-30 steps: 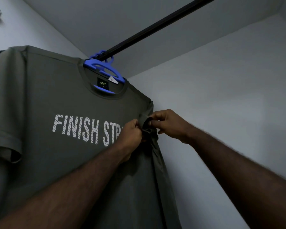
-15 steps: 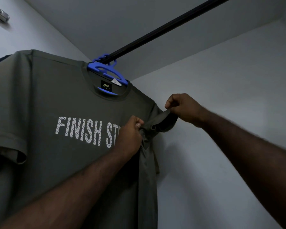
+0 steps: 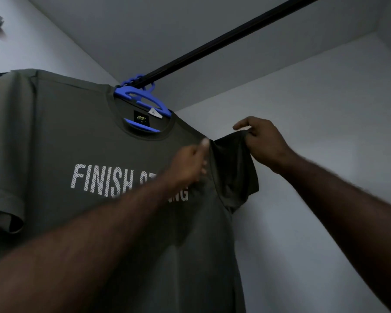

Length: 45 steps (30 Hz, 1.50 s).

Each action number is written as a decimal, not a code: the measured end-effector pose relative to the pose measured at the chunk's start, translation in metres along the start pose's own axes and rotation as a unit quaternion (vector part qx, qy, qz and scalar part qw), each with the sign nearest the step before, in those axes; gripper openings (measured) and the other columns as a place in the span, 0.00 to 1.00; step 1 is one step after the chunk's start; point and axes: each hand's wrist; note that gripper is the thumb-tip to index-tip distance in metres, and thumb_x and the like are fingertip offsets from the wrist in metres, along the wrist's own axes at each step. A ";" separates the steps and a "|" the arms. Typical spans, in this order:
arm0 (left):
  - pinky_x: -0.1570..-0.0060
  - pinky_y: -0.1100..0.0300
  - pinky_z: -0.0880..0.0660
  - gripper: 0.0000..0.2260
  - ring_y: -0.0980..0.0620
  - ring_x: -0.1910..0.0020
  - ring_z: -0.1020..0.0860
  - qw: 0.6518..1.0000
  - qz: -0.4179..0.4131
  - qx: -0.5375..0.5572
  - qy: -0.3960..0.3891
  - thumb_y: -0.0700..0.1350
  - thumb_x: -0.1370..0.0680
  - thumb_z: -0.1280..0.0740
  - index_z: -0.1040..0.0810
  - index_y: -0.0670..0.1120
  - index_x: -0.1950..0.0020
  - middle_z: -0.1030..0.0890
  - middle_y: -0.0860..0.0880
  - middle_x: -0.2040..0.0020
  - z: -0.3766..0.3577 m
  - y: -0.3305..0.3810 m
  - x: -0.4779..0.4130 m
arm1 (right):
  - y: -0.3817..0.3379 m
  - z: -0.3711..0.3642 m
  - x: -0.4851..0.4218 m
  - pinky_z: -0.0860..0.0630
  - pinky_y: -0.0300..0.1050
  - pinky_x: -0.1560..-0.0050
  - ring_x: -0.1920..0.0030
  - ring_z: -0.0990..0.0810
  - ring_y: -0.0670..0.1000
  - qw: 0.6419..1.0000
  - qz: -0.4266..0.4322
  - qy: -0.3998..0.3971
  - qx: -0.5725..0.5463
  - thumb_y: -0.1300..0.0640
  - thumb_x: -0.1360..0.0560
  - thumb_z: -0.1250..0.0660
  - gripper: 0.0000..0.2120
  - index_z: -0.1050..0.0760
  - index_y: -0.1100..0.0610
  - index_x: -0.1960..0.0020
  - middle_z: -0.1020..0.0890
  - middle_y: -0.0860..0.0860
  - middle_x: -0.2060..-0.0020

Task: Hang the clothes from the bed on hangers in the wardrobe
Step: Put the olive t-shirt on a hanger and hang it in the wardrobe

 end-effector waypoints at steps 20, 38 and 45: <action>0.46 0.58 0.21 0.12 0.48 0.47 0.22 0.995 0.095 -0.012 0.034 0.34 0.19 0.41 0.17 0.41 0.52 0.21 0.45 0.51 0.020 0.024 -0.036 | 0.052 -0.114 0.126 0.24 0.46 0.57 0.61 0.21 0.55 0.988 -0.139 0.063 -0.004 0.71 0.32 0.42 0.28 0.27 0.51 0.37 0.19 0.53 0.61; 0.48 0.52 0.29 0.13 0.39 0.44 0.26 0.822 -0.089 -0.561 -0.044 0.41 0.22 0.36 0.24 0.40 0.39 0.30 0.40 0.41 0.044 -0.043 0.009 | 0.062 -0.113 0.151 0.22 0.44 0.57 0.58 0.20 0.52 0.878 -0.280 0.028 -0.387 0.69 0.27 0.37 0.15 0.20 0.54 0.47 0.17 0.56 0.61; 0.50 0.53 0.26 0.09 0.45 0.48 0.24 0.872 -0.088 -0.482 -0.018 0.45 0.22 0.36 0.20 0.46 0.44 0.23 0.45 0.47 0.055 -0.018 0.097 | 0.070 -0.124 0.207 0.25 0.42 0.65 0.68 0.20 0.46 0.832 -0.384 -0.168 -0.364 0.61 0.24 0.31 0.11 0.24 0.56 0.42 0.17 0.51 0.61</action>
Point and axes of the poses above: each hand's wrist, its own x-axis away from the middle knuckle, its own z-axis out of the back of the hand, y = z × x
